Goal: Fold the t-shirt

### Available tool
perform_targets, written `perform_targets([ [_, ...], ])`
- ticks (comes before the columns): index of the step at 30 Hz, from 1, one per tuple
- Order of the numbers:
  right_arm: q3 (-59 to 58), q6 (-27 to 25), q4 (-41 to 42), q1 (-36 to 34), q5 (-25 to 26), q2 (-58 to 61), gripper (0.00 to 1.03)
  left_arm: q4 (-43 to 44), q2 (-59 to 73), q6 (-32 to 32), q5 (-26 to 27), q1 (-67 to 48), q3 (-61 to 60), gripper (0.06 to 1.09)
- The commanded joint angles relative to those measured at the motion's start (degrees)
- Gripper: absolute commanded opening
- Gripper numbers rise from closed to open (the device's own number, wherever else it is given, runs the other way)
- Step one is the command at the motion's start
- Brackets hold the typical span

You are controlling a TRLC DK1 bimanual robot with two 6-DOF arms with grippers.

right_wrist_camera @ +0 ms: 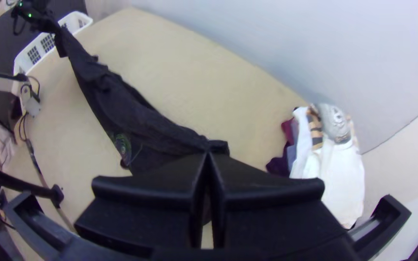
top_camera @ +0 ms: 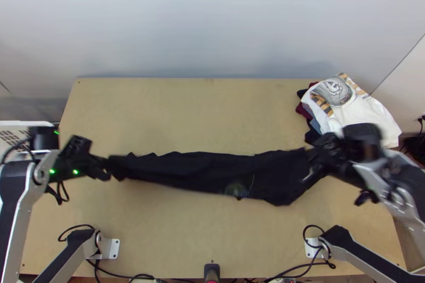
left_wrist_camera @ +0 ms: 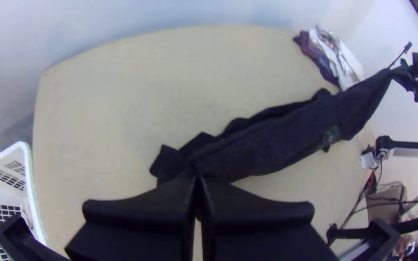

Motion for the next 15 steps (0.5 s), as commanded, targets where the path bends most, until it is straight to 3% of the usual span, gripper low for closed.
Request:
perform_targets([
  [1,13.17,4.15,3.18,-2.05,3.67,-1.93,0.03,1.3,2.41,-1.46,0.02,7.24,11.25,0.1],
  [6,15.63,6.17,6.26,-3.02,3.67,-3.07,0.03,0.33,3.29,-2.51,0.55,9.52,17.05,0.1],
  [9,17.74,6.96,6.61,-0.29,3.58,-2.1,0.03,-3.27,3.55,-4.62,4.32,5.83,23.99,0.1],
  [15,25.56,8.28,5.29,2.87,2.96,-1.14,0.03,-13.29,12.08,-8.23,4.5,-0.58,51.59,0.1],
])
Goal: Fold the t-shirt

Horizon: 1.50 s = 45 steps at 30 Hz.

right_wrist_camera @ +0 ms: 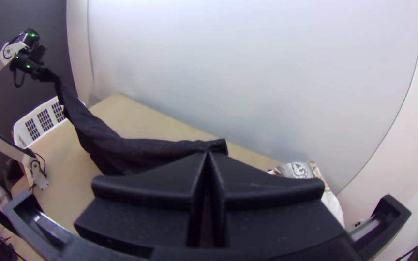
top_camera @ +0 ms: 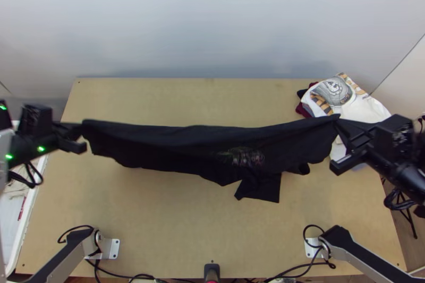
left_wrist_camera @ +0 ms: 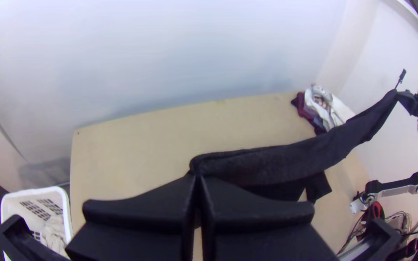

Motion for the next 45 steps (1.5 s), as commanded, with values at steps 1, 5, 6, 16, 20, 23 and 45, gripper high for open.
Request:
perform_targets([
  [1,9.33,1.84,-1.01,3.71,-0.21,0.39,0.03,-9.91,8.21,-2.91,1.18,-4.94,27.92,0.1],
  [5,15.31,1.66,-3.38,5.82,-0.21,-0.31,0.03,-10.7,8.65,-4.85,1.18,-7.66,35.21,0.1],
  [6,16.45,1.75,-3.56,5.82,-0.21,-0.4,0.03,-10.62,8.04,-5.2,1.18,-7.75,35.3,0.1],
  [16,22.78,7.2,-4.96,0.46,-5.3,-1.89,0.03,-10.35,0.39,-9.95,0.65,-1.77,39.35,0.1],
  [20,23.48,10.8,-7.51,-3.15,-12.51,-2.33,0.03,-11.05,-3.3,-11.44,1.35,-1.77,38.73,0.1],
  [23,24.54,13.17,-10.15,-5.34,-18.14,-2.51,0.03,-12.72,-5.32,-12.85,4.78,-1.77,38.38,0.1],
  [45,25.59,23.63,-10.68,-18.44,-47.67,-4.97,0.03,-10.7,-16.04,-13.9,35.02,1.83,26.69,0.1],
])
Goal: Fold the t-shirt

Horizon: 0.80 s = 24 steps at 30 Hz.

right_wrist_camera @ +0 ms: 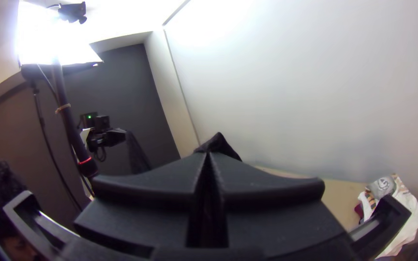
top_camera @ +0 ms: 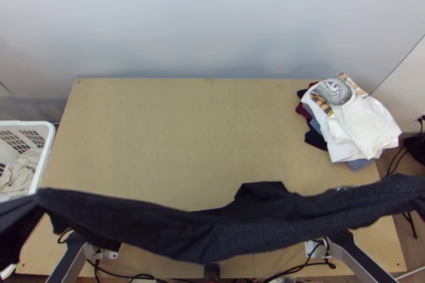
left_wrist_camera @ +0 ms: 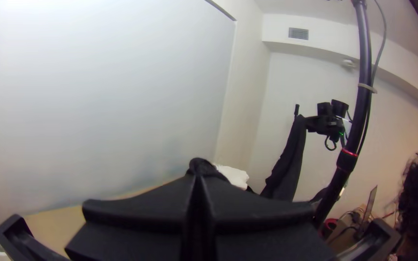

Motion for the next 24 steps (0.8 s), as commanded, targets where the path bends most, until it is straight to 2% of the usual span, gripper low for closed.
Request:
perform_targets([
  [1,-9.84,0.75,0.89,-2.97,-4.19,-3.77,0.03,1.04,-4.79,5.61,4.7,1.46,-11.58,0.1],
  [5,-23.29,0.31,6.95,-2.09,-4.02,-4.38,0.03,7.36,-5.67,12.46,0.3,2.25,-26.43,0.1],
  [8,-31.02,-1.63,10.91,-2.0,-3.75,-1.57,0.03,15.63,-5.67,13.78,-3.12,2.34,-37.94,0.1],
  [10,-36.65,-5.41,13.72,-1.38,-2.96,0.8,0.03,22.74,-4.61,14.31,-6.55,2.25,-45.85,0.1],
  [14,-44.99,-12.44,17.24,-2.09,-2.61,10.47,0.03,31.36,3.74,19.05,-11.21,1.64,-55.43,0.1],
  [15,-45.52,-13.84,18.29,-2.09,-2.26,13.11,0.03,34.7,5.93,19.84,-14.02,0.67,-57.45,0.1],
  [18,-46.14,-21.67,18.64,-2.26,0.46,23.12,0.03,44.1,13.93,21.43,-25.62,-6.19,-61.41,0.1],
  [19,-45.96,-23.95,18.82,-2.7,2.13,26.46,0.03,47.35,17.36,22.31,-27.73,-6.19,-62.11,0.1],
  [24,-39.63,-28.17,24.0,-10.61,7.32,42.55,0.03,50.87,32.39,22.66,-28.44,-1.26,-54.82,0.1],
])
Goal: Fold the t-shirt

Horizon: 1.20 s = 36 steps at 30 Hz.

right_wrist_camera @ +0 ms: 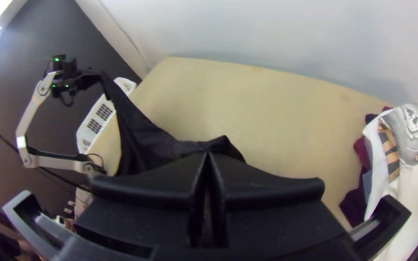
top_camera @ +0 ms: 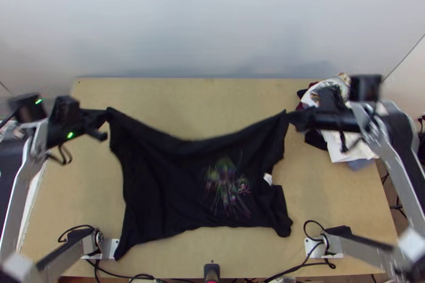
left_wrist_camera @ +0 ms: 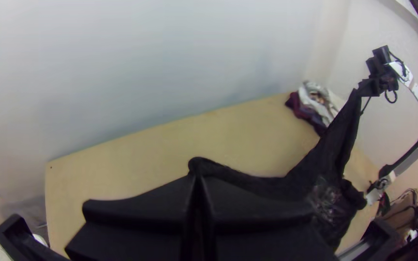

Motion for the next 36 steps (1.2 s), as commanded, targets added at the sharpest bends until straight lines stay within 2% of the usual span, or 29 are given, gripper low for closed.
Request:
perform_targets([
  [1,5.21,-7.95,5.05,-7.89,6.27,21.8,0.03,8.86,19.0,1.3,-6.12,2.3,3.05,0.1],
  [5,14.09,-7.95,8.31,-10.26,12.16,29.89,0.03,8.86,26.56,0.42,-8.58,2.13,9.99,0.1],
  [8,19.89,-7.43,8.57,-9.21,12.95,35.51,0.03,8.77,31.04,-0.02,-10.78,0.81,14.3,0.1],
  [9,21.47,-8.75,8.48,-8.5,14.62,36.74,0.03,8.77,32.63,-0.2,-11.66,0.37,15.88,0.1],
  [11,25.07,-10.85,9.71,-7.36,21.39,38.68,0.03,8.77,35.7,-0.9,-14.82,-0.68,19.31,0.1],
  [14,31.05,-7.95,10.68,-7.71,22.1,43.07,0.03,8.42,40.01,-2.74,-15.7,-1.74,23.53,0.1],
  [18,31.4,-10.59,10.5,-6.57,24.12,47.38,0.03,8.25,44.14,0.33,-18.34,-3.59,24.49,0.1],
  [24,31.84,-9.54,10.86,-6.22,25.08,50.01,0.03,8.68,47.13,0.33,-20.18,-3.5,26.08,0.1],
  [26,33.25,-9.27,12.61,-6.22,26.4,50.45,0.03,8.95,48.8,-1.07,-21.76,-2.18,28.27,0.1],
  [32,41.42,-5.93,13.32,-5.34,28.95,49.31,0.03,7.89,48.97,-7.23,-22.03,0.63,36.18,0.1],
  [36,43.88,-5.67,12.09,-3.49,29.04,51.86,0.03,6.14,49.59,-6.17,-22.12,-0.86,37.15,0.1],
])
